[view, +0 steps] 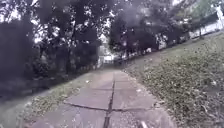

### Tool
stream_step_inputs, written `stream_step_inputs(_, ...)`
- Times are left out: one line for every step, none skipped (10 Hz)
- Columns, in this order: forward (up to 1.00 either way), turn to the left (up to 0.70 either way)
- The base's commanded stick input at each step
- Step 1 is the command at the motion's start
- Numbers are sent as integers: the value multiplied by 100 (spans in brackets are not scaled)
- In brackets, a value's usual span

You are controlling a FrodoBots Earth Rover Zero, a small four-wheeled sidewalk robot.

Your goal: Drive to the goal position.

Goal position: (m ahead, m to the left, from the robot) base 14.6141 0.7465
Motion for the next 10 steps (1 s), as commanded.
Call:
stream_step_inputs(85,0)
stream_step_inputs(85,0)
stream_step_inputs(85,-11)
stream_step_inputs(85,-34)
stream_step_inputs(85,-31)
stream_step_inputs(85,-20)
stream_step_inputs(85,-8)
stream_step_inputs(85,0)
stream_step_inputs(85,0)
stream_step_inputs(85,0)
